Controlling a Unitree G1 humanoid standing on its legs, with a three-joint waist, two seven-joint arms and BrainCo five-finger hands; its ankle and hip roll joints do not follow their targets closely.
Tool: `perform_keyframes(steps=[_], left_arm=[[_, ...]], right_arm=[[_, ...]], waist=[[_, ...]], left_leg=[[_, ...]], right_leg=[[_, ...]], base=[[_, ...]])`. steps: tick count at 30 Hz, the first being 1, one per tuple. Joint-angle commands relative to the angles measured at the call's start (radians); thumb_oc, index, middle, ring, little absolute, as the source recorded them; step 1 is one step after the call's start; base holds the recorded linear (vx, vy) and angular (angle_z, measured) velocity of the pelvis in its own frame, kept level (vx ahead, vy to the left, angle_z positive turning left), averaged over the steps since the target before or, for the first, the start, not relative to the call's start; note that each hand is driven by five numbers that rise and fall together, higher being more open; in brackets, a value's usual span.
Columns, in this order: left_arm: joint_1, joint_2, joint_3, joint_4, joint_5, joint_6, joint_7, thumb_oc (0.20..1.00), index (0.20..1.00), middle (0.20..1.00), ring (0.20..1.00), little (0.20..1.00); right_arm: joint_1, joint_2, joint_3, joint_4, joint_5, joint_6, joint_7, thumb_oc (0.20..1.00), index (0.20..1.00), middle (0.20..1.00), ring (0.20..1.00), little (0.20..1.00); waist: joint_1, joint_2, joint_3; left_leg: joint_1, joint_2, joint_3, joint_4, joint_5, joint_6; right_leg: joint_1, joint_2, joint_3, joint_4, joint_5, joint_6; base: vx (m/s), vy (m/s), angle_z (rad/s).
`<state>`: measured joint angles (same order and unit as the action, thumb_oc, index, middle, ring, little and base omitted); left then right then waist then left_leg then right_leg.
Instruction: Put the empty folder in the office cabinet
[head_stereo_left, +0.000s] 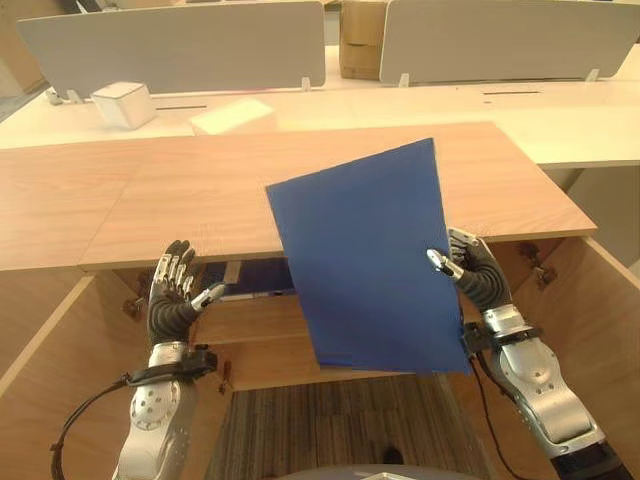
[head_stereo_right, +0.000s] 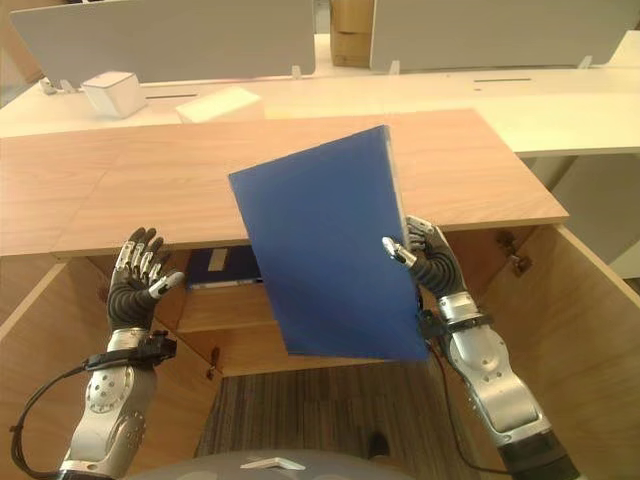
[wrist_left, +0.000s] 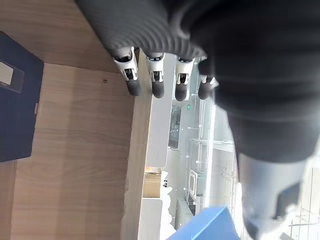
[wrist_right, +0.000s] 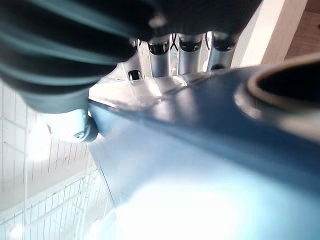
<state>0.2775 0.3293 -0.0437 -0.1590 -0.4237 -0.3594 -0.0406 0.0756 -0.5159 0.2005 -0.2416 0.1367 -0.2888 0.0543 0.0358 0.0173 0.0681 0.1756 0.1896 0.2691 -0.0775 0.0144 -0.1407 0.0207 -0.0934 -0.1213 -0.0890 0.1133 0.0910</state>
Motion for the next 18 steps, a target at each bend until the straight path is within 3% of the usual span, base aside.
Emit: perform_keyframes(steps=[1, 9, 18], left_arm=[[-0.007, 0.132, -0.008, -0.04, 0.079, -0.089, 0.024, 1.0, 1.0, 1.0, 1.0, 1.0], [0.073, 0.196, -0.054, 0.028, 0.187, -0.118, 0.066, 1.0, 1.0, 1.0, 1.0, 1.0], [0.134, 0.386, -0.166, 0.076, 0.27, -0.17, 0.163, 1.0, 1.0, 1.0, 1.0, 1.0]], right_arm=[[-0.05, -0.036, 0.007, -0.095, -0.066, -0.107, -0.031, 0.2, 0.2, 0.2, 0.2, 0.2], [0.038, -0.142, 0.087, -0.083, -0.201, -0.126, -0.049, 0.2, 0.2, 0.2, 0.2, 0.2], [0.058, -0.348, 0.228, -0.044, -0.375, -0.159, -0.156, 0.2, 0.2, 0.2, 0.2, 0.2]], waist=[[-0.014, -0.073, -0.028], [-0.014, -0.07, -0.015], [-0.007, -0.058, 0.059]], left_leg=[[-0.05, 0.017, -0.052, -0.01, -0.002, 0.016], [-0.048, 0.015, -0.057, -0.01, -0.003, 0.013], [-0.086, 0.009, -0.073, -0.01, 0.018, 0.006]], right_leg=[[0.066, -0.132, -0.005, 0.005, -0.036, 0.098], [0.071, -0.136, -0.017, 0.007, -0.038, 0.107], [0.04, -0.145, -0.031, 0.011, -0.025, 0.124]], base=[[0.0, 0.0, 0.0], [0.0, 0.0, 0.0], [-0.04, 0.005, 0.06]])
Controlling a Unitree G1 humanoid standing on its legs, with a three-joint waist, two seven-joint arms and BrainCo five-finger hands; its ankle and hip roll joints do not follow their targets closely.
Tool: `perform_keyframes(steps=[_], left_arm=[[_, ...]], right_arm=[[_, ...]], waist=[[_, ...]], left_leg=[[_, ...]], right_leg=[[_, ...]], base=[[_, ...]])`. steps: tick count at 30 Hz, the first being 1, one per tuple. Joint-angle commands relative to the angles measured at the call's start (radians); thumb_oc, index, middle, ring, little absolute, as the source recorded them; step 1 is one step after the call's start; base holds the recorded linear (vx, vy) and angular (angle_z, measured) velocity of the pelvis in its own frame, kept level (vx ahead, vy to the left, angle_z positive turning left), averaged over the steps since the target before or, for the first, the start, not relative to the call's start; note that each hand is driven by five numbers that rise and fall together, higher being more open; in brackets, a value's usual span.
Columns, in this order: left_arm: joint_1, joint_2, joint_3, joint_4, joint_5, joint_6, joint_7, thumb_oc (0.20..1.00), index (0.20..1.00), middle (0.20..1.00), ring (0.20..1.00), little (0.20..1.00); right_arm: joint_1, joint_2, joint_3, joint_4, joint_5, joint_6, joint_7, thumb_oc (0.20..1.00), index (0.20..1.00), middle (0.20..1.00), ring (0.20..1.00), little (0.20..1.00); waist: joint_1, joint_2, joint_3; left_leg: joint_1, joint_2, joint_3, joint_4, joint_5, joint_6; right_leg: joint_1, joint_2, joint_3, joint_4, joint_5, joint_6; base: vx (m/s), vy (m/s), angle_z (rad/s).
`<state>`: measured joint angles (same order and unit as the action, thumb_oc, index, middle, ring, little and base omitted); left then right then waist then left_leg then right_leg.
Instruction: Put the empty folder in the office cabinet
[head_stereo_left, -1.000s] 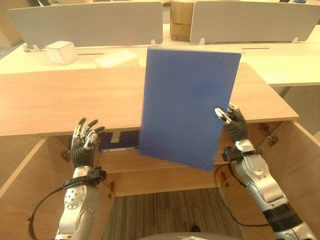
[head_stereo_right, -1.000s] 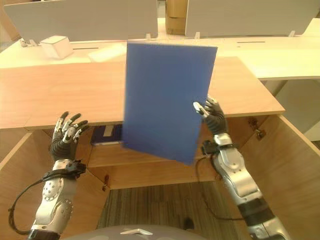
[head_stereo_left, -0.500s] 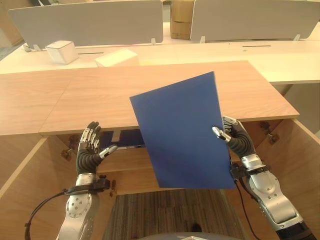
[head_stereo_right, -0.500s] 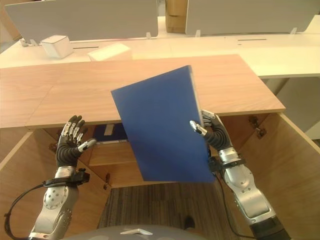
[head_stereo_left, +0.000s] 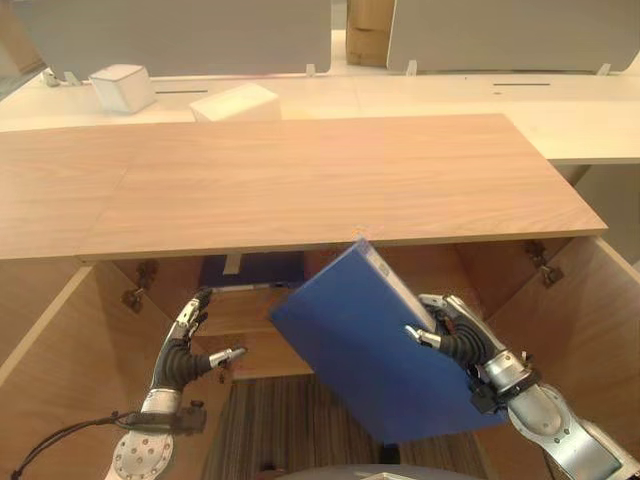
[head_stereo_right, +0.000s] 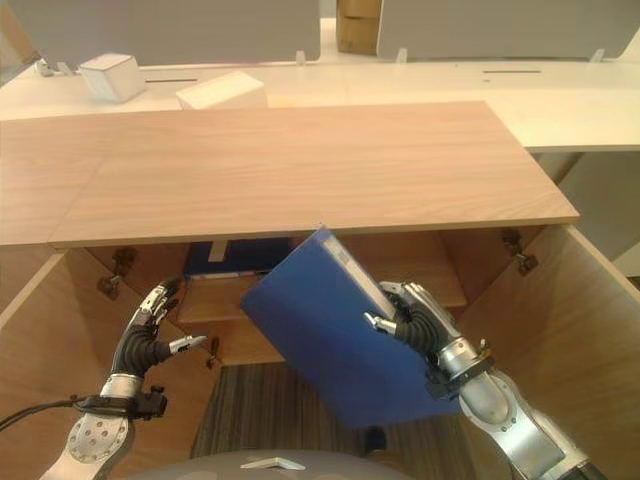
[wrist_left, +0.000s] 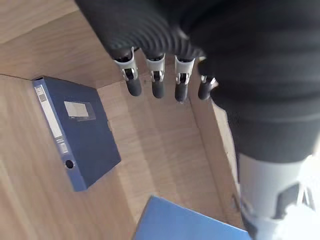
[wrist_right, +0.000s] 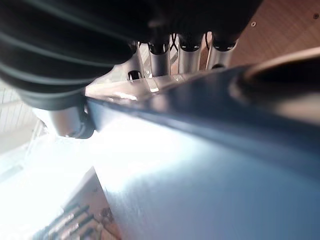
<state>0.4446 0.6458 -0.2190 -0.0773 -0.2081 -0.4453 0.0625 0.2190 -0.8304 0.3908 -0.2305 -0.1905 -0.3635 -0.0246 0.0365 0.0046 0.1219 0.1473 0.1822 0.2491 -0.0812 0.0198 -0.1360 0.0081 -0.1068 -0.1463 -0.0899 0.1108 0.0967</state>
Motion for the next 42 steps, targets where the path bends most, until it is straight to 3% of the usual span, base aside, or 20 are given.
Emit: perform_keyframes(steps=[1, 8, 17, 23, 26, 33, 35, 41, 42], left_arm=[[-0.035, 0.068, 0.008, -0.003, 0.058, -0.086, 0.064, 1.0, 1.0, 1.0, 1.0, 1.0], [-0.078, 0.162, -0.111, 0.105, 0.152, -0.106, 0.112, 1.0, 1.0, 1.0, 1.0, 1.0], [-0.109, 0.155, -0.145, 0.276, 0.213, -0.11, 0.128, 1.0, 1.0, 1.0, 1.0, 1.0], [-0.167, 0.125, -0.137, 0.41, 0.22, -0.093, 0.111, 1.0, 1.0, 1.0, 1.0, 1.0], [-0.2, 0.089, -0.117, 0.486, 0.177, -0.068, 0.083, 1.0, 1.0, 1.0, 1.0, 1.0], [-0.232, 0.049, -0.121, 0.555, 0.14, -0.045, 0.059, 1.0, 1.0, 1.0, 1.0, 1.0], [-0.234, 0.048, -0.122, 0.556, 0.14, -0.046, 0.059, 1.0, 1.0, 1.0, 1.0, 1.0], [-0.286, -0.009, -0.189, 0.632, 0.113, -0.013, 0.042, 1.0, 1.0, 1.0, 1.0, 1.0], [-0.286, -0.009, -0.189, 0.632, 0.113, -0.013, 0.042, 1.0, 1.0, 1.0, 1.0, 1.0]], right_arm=[[-0.089, -0.034, 0.041, -0.051, -0.05, -0.085, -0.081, 0.2, 0.2, 0.2, 0.2, 0.2], [-0.198, -0.118, 0.174, 0.042, -0.093, -0.083, -0.128, 0.2, 0.2, 0.2, 0.2, 0.2], [-0.289, -0.086, 0.225, 0.238, -0.133, -0.056, -0.17, 0.2, 0.2, 0.2, 0.2, 0.2], [-0.397, 0.034, 0.144, 0.414, -0.07, -0.011, -0.236, 0.2, 0.2, 0.2, 0.2, 0.2], [-0.506, 0.123, 0.069, 0.495, 0.005, 0.025, -0.283, 0.2, 0.2, 0.2, 0.2, 0.2], [-0.746, 0.243, -0.055, 0.705, 0.173, 0.077, -0.369, 0.2, 0.2, 0.2, 0.2, 0.2], [-0.748, 0.243, -0.055, 0.707, 0.174, 0.076, -0.369, 0.2, 0.2, 0.2, 0.2, 0.2], [-1.003, 0.278, -0.205, 1.013, 0.515, 0.048, -0.447, 0.2, 0.2, 0.2, 0.2, 0.2], [-1.003, 0.278, -0.205, 1.013, 0.515, 0.048, -0.447, 0.2, 0.2, 0.2, 0.2, 0.2]], waist=[[-0.009, -0.045, 0.005], [0.0, -0.034, 0.09], [0.014, -0.018, 0.146], [0.028, 0.007, 0.18], [0.051, 0.023, 0.197], [0.1, 0.048, 0.214], [0.101, 0.048, 0.214], [0.138, 0.065, 0.229], [0.138, 0.065, 0.229]], left_leg=[[-0.058, 0.016, -0.053, -0.006, 0.013, 0.001], [-0.139, 0.016, -0.067, -0.006, 0.048, -0.005], [-0.242, 0.01, -0.089, -0.006, 0.084, -0.005], [-0.3, -0.001, -0.105, -0.001, 0.096, -0.001], [-0.334, -0.006, -0.112, 0.004, 0.102, 0.002], [-0.379, -0.013, -0.113, 0.01, 0.106, 0.006], [-0.379, -0.013, -0.113, 0.01, 0.106, 0.006], [-0.416, -0.025, -0.116, 0.026, 0.099, 0.01], [-0.416, -0.025, -0.116, 0.026, 0.099, 0.01]], right_leg=[[0.052, -0.132, -0.006, 0.012, -0.022, 0.119], [-0.024, -0.135, -0.007, 0.016, 0.003, 0.127], [-0.114, -0.145, -0.015, 0.027, 0.022, 0.127], [-0.17, -0.154, -0.012, 0.04, 0.027, 0.123], [-0.202, -0.158, -0.007, 0.044, 0.032, 0.118], [-0.245, -0.163, 0.004, 0.044, 0.039, 0.111], [-0.246, -0.163, 0.004, 0.045, 0.039, 0.111], [-0.272, -0.166, 0.01, 0.048, 0.035, 0.104], [-0.272, -0.166, 0.01, 0.048, 0.035, 0.104]], base=[[-0.06, 0.003, 0.06], [-0.1, 0.001, 0.01], [-0.08, 0.002, 0.04], [-0.04, 0.003, 0.07], [-0.03, -0.005, 0.0], [0.0, 0.002, 0.01], [0.0, 0.006, 0.02], [0.0, 0.002, 0.01], [0.0, 0.0, 0.0]])
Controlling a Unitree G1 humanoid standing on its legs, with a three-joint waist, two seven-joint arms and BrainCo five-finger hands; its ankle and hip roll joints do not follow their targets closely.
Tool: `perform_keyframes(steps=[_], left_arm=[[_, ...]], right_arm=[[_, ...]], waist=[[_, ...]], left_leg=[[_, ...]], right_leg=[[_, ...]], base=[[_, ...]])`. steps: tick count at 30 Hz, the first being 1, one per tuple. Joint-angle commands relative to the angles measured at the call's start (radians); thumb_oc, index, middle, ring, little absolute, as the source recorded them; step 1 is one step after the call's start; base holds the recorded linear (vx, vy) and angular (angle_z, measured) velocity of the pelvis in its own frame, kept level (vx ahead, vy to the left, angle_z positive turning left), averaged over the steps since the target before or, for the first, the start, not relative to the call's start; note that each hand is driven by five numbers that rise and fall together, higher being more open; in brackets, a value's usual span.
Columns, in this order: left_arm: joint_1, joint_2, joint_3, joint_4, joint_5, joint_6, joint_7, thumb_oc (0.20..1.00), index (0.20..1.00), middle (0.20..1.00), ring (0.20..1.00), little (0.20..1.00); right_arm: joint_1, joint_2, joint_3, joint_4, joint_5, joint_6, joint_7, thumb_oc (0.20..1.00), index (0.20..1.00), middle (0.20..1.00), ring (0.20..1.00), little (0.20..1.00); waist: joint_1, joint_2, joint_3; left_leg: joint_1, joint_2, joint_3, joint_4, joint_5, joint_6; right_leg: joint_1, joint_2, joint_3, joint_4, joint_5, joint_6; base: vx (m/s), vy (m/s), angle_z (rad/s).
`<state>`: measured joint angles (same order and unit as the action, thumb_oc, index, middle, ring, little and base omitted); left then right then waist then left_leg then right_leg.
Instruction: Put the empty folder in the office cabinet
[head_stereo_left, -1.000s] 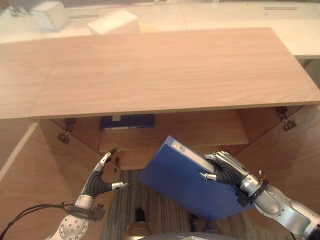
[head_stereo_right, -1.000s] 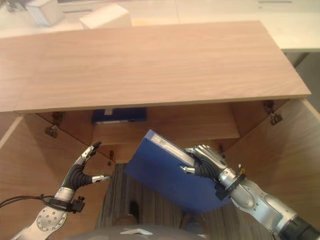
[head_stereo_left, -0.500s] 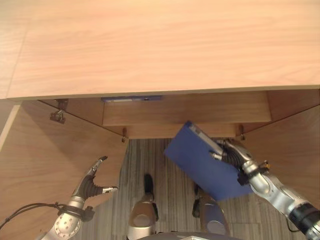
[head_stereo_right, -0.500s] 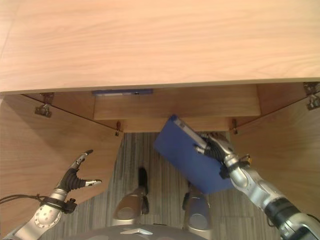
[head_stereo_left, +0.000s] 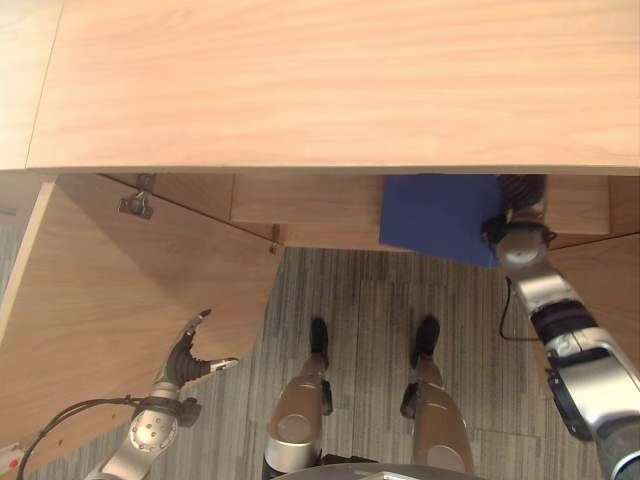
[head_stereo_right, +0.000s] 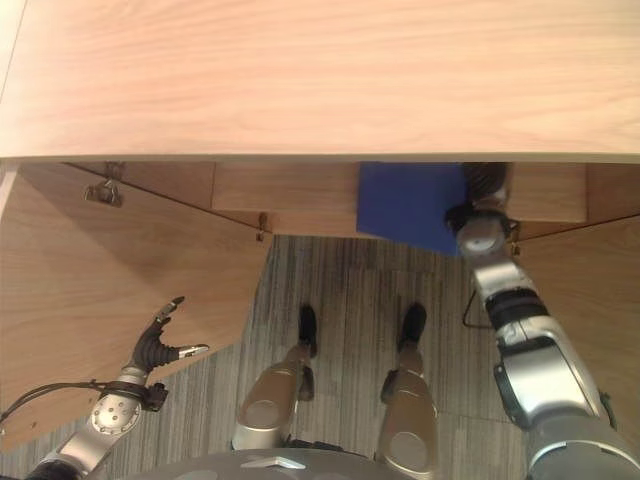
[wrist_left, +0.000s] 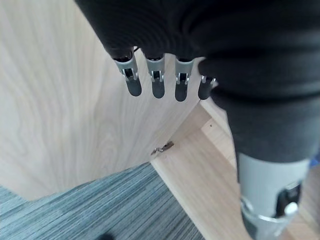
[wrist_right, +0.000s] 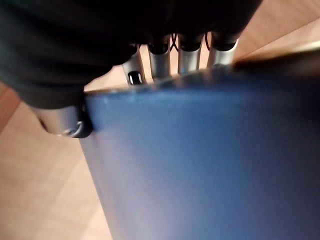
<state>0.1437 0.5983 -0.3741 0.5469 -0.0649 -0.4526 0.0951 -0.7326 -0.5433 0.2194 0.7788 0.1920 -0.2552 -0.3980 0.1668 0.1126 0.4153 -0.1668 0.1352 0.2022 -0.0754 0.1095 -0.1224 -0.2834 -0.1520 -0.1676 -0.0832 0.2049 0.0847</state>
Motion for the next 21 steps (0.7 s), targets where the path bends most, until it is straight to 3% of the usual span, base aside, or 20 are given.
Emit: perform_keyframes(steps=[1, 5, 6, 9, 12, 15, 18, 21], left_arm=[[0.006, 0.034, -0.043, 0.014, -0.031, -0.003, 0.011, 1.0, 1.0, 1.0, 1.0, 1.0], [-0.04, 0.014, -0.075, 0.044, -0.029, 0.012, 0.028, 1.0, 1.0, 1.0, 1.0, 1.0], [-0.056, 0.006, -0.093, 0.053, -0.02, 0.02, 0.034, 0.959, 0.959, 0.959, 0.959, 0.959], [-0.076, 0.001, -0.109, 0.06, -0.013, 0.024, 0.035, 0.94, 0.94, 0.94, 0.94, 0.94], [-0.117, 0.02, -0.134, 0.054, -0.012, 0.028, 0.03, 0.928, 0.928, 0.928, 0.928, 0.928], [-0.173, 0.05, -0.161, 0.056, -0.012, 0.023, 0.037, 0.922, 0.922, 0.922, 0.922, 0.922], [-0.205, 0.057, -0.188, 0.059, -0.003, 0.026, 0.035, 0.906, 0.906, 0.906, 0.906, 0.906], [-0.26, 0.052, -0.213, 0.096, 0.005, 0.034, 0.048, 0.871, 0.871, 0.871, 0.871, 0.871]], right_arm=[[-0.081, -0.007, -0.049, 0.044, 0.17, -0.067, -0.085, 0.2, 0.2, 0.2, 0.2, 0.2], [-0.21, -0.007, -0.082, 0.236, 0.316, -0.073, -0.101, 0.2, 0.2, 0.2, 0.2, 0.2], [-0.254, -0.012, -0.098, 0.313, 0.375, -0.072, -0.112, 0.2, 0.2, 0.2, 0.2, 0.2], [-0.283, -0.033, -0.124, 0.383, 0.43, -0.066, -0.117, 0.2, 0.2, 0.2, 0.2, 0.2], [-0.331, -0.083, -0.145, 0.454, 0.493, -0.044, -0.109, 0.2, 0.2, 0.2, 0.2, 0.2], [-0.414, -0.128, -0.134, 0.51, 0.544, -0.021, -0.096, 0.2, 0.2, 0.2, 0.2, 0.2], [-0.44, -0.112, -0.129, 0.543, 0.596, -0.03, -0.109, 0.2, 0.2, 0.2, 0.2, 0.2], [-0.45, -0.076, -0.165, 0.534, 0.693, -0.07, -0.141, 0.2, 0.2, 0.2, 0.2, 0.2]], waist=[[0.012, -0.041, -0.061], [0.033, -0.04, -0.058], [0.046, -0.043, -0.059], [0.059, -0.039, -0.06], [0.073, -0.023, -0.055], [0.074, 0.021, -0.025], [0.064, 0.022, -0.026], [0.042, 0.03, -0.022]], left_leg=[[-0.106, 0.021, -0.069, 0.023, 0.008, -0.003], [-0.136, 0.01, -0.076, 0.053, -0.006, 0.0], [-0.149, -0.005, -0.083, 0.068, -0.019, 0.005], [-0.17, -0.031, -0.095, 0.098, -0.039, 0.015], [-0.201, -0.076, -0.116, 0.164, -0.09, 0.038], [-0.248, -0.108, -0.132, 0.268, -0.147, 0.054], [-0.243, -0.128, -0.139, 0.284, -0.182, 0.053], [-0.196, -0.097, -0.166, 0.26, -0.198, 0.033]], right_leg=[[0.016, -0.121, 0.032, 0.042, -0.06, 0.115], [0.012, -0.122, 0.026, 0.035, -0.06, 0.117], [0.018, -0.129, 0.017, 0.025, -0.057, 0.123], [0.026, -0.149, 0.009, 0.021, -0.053, 0.133], [-0.015, -0.211, -0.003, 0.102, -0.033, 0.152], [-0.131, -0.283, 0.023, 0.257, -0.011, 0.157], [-0.164, -0.288, 0.002, 0.163, 0.033, 0.156], [-0.227, -0.262, -0.004, 0.022, 0.064, 0.168]], base=[[0.01, 0.006, -0.03], [-0.01, 0.031, -0.01], [-0.01, 0.105, 0.04], [-0.01, 0.094, 0.11], [-0.04, 0.146, 0.17], [-0.02, 0.19, 0.34], [0.12, 0.004, 0.3], [0.24, -0.117, -0.04]])
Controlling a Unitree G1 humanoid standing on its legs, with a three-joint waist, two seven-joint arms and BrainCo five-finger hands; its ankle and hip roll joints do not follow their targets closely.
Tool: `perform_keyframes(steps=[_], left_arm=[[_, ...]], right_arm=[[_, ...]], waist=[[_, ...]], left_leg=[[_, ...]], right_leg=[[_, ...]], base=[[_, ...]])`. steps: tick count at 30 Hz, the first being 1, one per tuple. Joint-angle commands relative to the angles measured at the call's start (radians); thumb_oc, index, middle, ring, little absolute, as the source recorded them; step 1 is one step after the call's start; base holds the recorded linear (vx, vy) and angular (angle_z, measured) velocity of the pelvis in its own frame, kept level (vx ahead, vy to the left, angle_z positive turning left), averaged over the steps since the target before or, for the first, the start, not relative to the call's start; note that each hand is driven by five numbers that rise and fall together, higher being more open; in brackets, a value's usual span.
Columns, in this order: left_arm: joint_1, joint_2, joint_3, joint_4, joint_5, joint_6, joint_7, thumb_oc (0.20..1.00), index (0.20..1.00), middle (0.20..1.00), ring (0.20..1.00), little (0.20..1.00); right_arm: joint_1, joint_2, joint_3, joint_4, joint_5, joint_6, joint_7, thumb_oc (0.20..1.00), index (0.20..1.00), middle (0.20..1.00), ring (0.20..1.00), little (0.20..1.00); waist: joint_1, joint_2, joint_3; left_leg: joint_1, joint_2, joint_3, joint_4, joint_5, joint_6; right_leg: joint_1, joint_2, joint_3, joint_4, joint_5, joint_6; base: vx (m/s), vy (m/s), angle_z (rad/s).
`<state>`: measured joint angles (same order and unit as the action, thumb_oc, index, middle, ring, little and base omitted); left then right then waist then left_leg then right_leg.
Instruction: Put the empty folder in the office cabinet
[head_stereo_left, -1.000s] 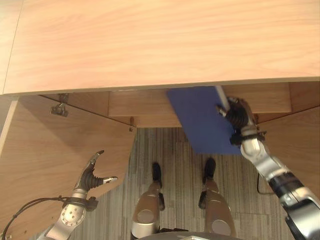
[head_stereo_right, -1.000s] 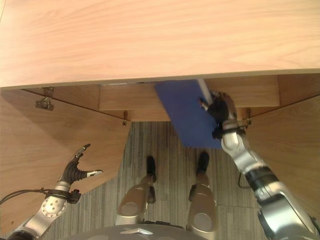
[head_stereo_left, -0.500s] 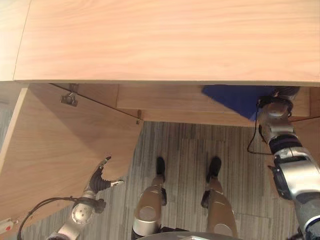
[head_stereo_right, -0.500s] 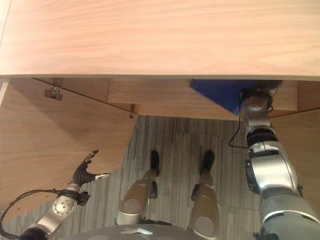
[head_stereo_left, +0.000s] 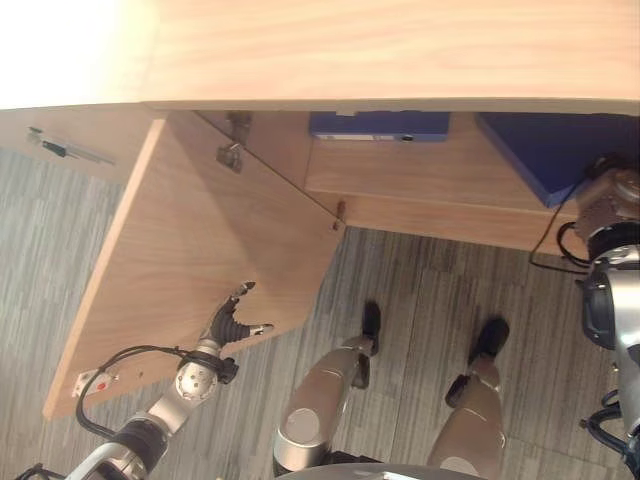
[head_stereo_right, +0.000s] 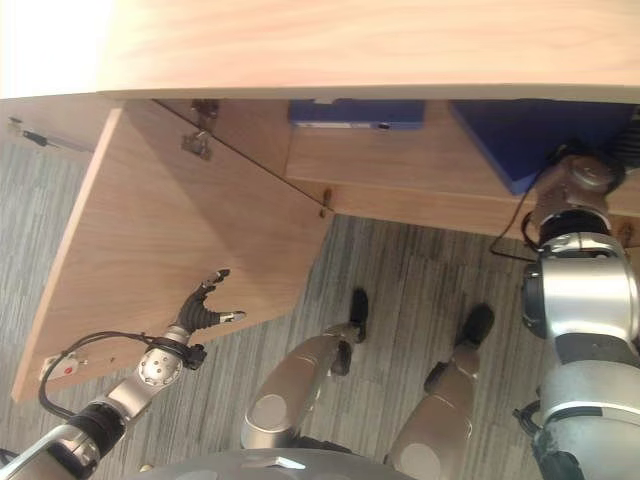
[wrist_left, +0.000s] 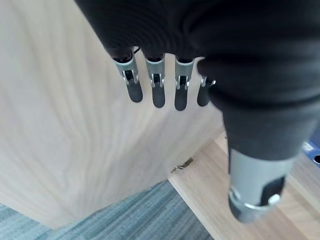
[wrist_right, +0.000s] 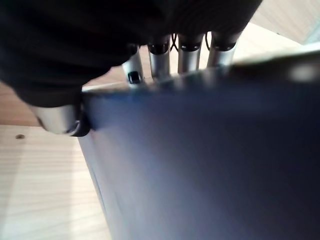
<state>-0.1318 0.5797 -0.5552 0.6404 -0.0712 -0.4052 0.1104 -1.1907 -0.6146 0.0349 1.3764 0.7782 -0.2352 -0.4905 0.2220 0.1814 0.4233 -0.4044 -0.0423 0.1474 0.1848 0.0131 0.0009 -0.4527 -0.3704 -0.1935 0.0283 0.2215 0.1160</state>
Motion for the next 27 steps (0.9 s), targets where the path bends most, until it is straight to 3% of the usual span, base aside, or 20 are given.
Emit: perform_keyframes(steps=[1, 5, 8, 13, 14, 18, 20, 27], left_arm=[[-0.014, 0.052, -0.057, 0.022, 0.016, -0.012, 0.053, 0.859, 0.859, 0.859, 0.859, 0.859], [-0.092, 0.041, -0.125, 0.033, 0.042, -0.017, 0.073, 0.843, 0.843, 0.843, 0.843, 0.843], [-0.115, 0.013, -0.148, 0.048, 0.056, -0.005, 0.092, 0.824, 0.824, 0.824, 0.824, 0.824], [-0.099, -0.025, -0.167, 0.052, 0.062, 0.002, 0.084, 0.818, 0.818, 0.818, 0.818, 0.818], [-0.071, -0.057, -0.169, 0.049, 0.052, 0.002, 0.075, 0.784, 0.784, 0.784, 0.784, 0.784], [-0.052, -0.063, -0.177, 0.039, 0.05, 0.001, 0.067, 0.787, 0.787, 0.787, 0.787, 0.787], [-0.033, -0.07, -0.184, 0.027, 0.06, 0.003, 0.062, 0.762, 0.762, 0.762, 0.762, 0.762], [-0.038, -0.087, -0.186, 0.021, 0.053, 0.01, 0.073, 0.746, 0.746, 0.746, 0.746, 0.746]], right_arm=[[0.017, 0.02, -0.015, -0.078, 0.138, -0.129, -0.092, 0.2, 0.2, 0.2, 0.2, 0.2], [0.02, 0.039, -0.069, -0.077, 0.209, -0.192, -0.156, 0.2, 0.2, 0.2, 0.2, 0.2], [0.006, 0.085, -0.1, -0.064, 0.241, -0.216, -0.204, 0.2, 0.2, 0.2, 0.2, 0.2], [-0.015, 0.096, -0.099, -0.046, 0.25, -0.217, -0.222, 0.2, 0.2, 0.2, 0.2, 0.2], [-0.033, 0.073, -0.101, -0.023, 0.246, -0.21, -0.243, 0.2, 0.2, 0.2, 0.2, 0.2], [-0.046, 0.055, -0.09, -0.016, 0.229, -0.198, -0.251, 0.2, 0.2, 0.2, 0.2, 0.2], [-0.07, 0.024, -0.072, 0.0, 0.203, -0.184, -0.263, 0.2, 0.2, 0.2, 0.2, 0.2], [-0.097, -0.041, -0.119, 0.037, 0.259, -0.212, -0.317, 0.2, 0.2, 0.2, 0.2, 0.2]], waist=[[-0.027, -0.035, -0.017], [-0.036, -0.04, -0.01], [-0.034, -0.034, -0.022], [-0.035, -0.018, -0.045], [-0.027, -0.001, -0.064], [-0.02, 0.008, -0.069], [0.001, 0.033, -0.081], [0.022, 0.069, -0.097]], left_leg=[[0.079, 0.097, -0.133, -0.007, -0.117, -0.099], [0.105, 0.098, -0.19, 0.007, -0.142, -0.121], [0.085, 0.107, -0.236, 0.035, -0.141, -0.135], [0.09, 0.129, -0.253, -0.013, -0.12, -0.141], [0.092, 0.142, -0.255, -0.059, -0.096, -0.145], [0.092, 0.147, -0.253, -0.079, -0.085, -0.146], [0.101, 0.161, -0.246, -0.13, -0.057, -0.147], [0.11, 0.168, -0.249, -0.185, -0.031, -0.15]], right_leg=[[-0.094, -0.024, 0.042, -0.107, 0.044, 0.139], [-0.08, -0.008, 0.09, -0.112, 0.067, 0.141], [-0.052, -0.008, 0.067, -0.103, 0.102, 0.138], [-0.041, 0.003, 0.037, -0.086, 0.094, 0.133], [-0.04, 0.007, 0.023, -0.084, 0.083, 0.13], [-0.04, 0.011, 0.02, -0.084, 0.075, 0.127], [-0.048, 0.021, 0.022, -0.077, 0.054, 0.122], [-0.079, 0.026, 0.031, -0.044, 0.022, 0.114]], base=[[0.29, -0.236, -0.07], [0.14, -0.253, 0.32], [0.09, -0.272, 1.15], [0.07, -0.085, 0.22], [0.13, -0.087, -0.1], [0.07, -0.017, 0.08], [0.11, -0.021, 0.22], [0.06, 0.003, 0.06]])
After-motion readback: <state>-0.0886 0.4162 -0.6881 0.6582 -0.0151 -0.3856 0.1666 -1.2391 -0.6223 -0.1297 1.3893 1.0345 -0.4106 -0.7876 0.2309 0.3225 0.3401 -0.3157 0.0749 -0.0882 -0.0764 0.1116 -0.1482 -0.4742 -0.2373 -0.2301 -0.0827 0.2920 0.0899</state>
